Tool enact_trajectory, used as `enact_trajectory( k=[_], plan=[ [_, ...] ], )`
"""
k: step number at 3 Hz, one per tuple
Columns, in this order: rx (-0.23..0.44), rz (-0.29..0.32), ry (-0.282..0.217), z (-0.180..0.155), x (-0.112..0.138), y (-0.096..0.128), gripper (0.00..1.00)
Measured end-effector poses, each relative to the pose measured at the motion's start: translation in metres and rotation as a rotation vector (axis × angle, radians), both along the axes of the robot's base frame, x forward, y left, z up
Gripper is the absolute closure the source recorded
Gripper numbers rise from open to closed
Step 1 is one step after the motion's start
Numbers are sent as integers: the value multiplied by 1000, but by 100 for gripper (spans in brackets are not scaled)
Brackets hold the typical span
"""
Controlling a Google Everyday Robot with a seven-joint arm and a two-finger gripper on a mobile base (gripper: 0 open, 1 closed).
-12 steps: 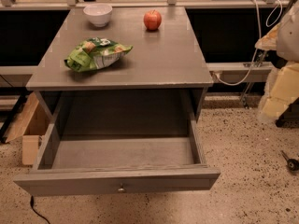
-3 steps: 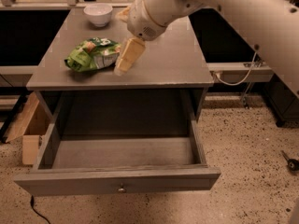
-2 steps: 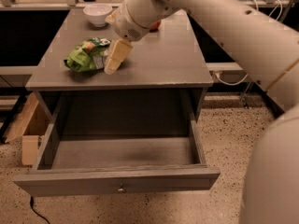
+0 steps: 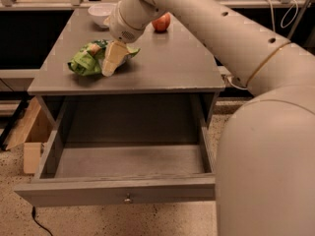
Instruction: Place green rice chip bag into top drawer
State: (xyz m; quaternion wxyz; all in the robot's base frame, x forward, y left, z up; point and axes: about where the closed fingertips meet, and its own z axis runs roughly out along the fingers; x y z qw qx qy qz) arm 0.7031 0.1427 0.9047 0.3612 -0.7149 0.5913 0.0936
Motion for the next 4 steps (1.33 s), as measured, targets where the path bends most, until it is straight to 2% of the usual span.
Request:
enact_trajectory(
  k=[2, 3, 4],
  plan=[
    [-46, 15, 14, -20, 10, 24, 0],
    [-64, 33, 11, -27, 8, 33, 18],
    [-64, 33, 11, -27, 8, 34, 42]
  ],
)
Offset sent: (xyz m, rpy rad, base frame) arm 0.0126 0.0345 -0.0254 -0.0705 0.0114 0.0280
